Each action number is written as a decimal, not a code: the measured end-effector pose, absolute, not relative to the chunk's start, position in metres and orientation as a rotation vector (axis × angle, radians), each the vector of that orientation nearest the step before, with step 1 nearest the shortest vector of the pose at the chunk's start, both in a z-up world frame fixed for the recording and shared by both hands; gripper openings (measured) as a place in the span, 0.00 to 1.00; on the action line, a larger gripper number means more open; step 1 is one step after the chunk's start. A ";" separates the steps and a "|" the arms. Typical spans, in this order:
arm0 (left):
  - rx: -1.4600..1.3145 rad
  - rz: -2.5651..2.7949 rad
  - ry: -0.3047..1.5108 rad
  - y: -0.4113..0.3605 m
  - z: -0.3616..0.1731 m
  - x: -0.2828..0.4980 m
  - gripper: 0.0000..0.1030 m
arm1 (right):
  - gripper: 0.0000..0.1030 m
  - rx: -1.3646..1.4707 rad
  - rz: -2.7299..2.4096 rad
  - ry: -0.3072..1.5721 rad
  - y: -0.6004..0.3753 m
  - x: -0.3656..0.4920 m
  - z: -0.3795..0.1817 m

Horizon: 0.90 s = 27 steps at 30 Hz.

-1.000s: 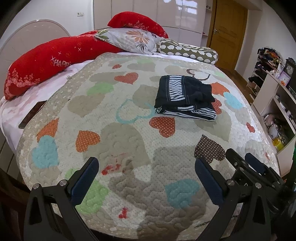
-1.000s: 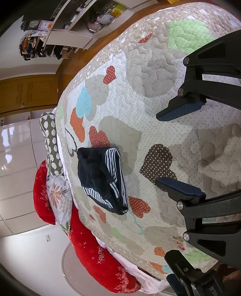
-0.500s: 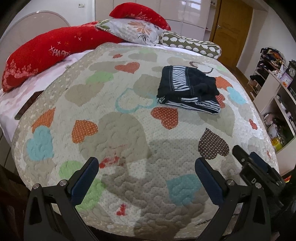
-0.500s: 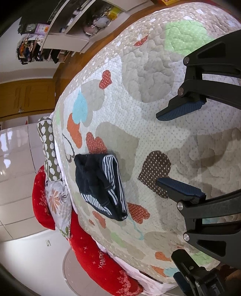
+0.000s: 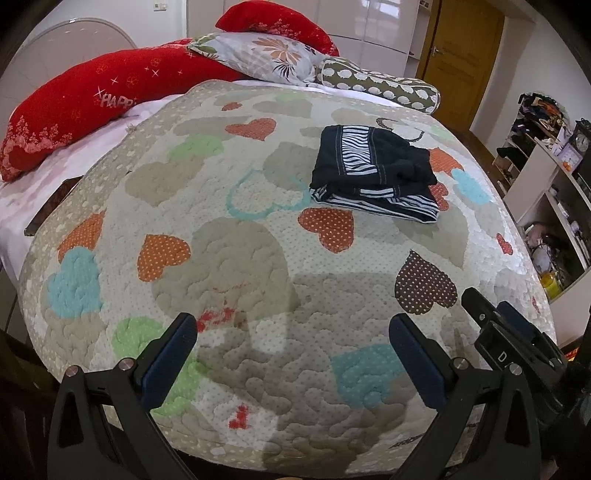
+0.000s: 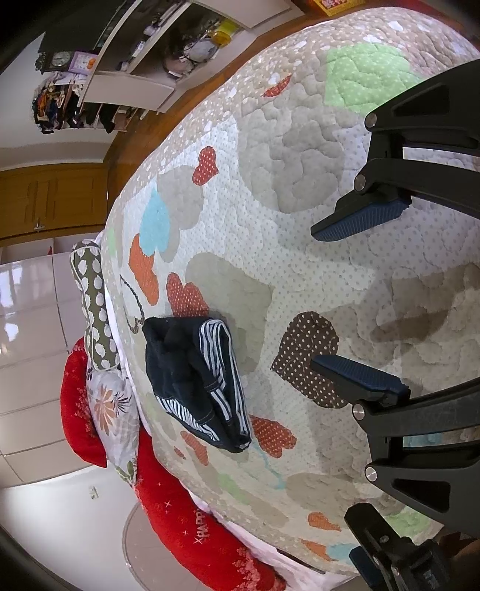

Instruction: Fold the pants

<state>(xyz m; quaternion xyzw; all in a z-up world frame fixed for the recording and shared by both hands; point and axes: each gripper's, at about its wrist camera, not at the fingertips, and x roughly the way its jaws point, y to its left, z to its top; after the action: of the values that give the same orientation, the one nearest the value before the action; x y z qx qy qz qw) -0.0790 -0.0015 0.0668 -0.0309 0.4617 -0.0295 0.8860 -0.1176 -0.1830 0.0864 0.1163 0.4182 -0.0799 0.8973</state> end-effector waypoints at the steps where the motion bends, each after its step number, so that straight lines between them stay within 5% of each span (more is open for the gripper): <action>1: -0.065 -0.061 0.960 -0.002 0.067 -0.079 1.00 | 0.66 0.242 -0.167 0.867 -0.183 -0.118 0.086; 27: -0.068 -0.064 0.968 -0.003 0.065 -0.080 1.00 | 0.66 0.223 -0.162 0.865 -0.181 -0.118 0.082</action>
<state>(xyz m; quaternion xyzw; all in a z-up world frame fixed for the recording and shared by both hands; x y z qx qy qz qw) -0.0795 -0.0026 0.0646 -0.0326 0.4650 -0.0305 0.8842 -0.1177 -0.1810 0.0822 0.1076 0.4178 -0.0784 0.8987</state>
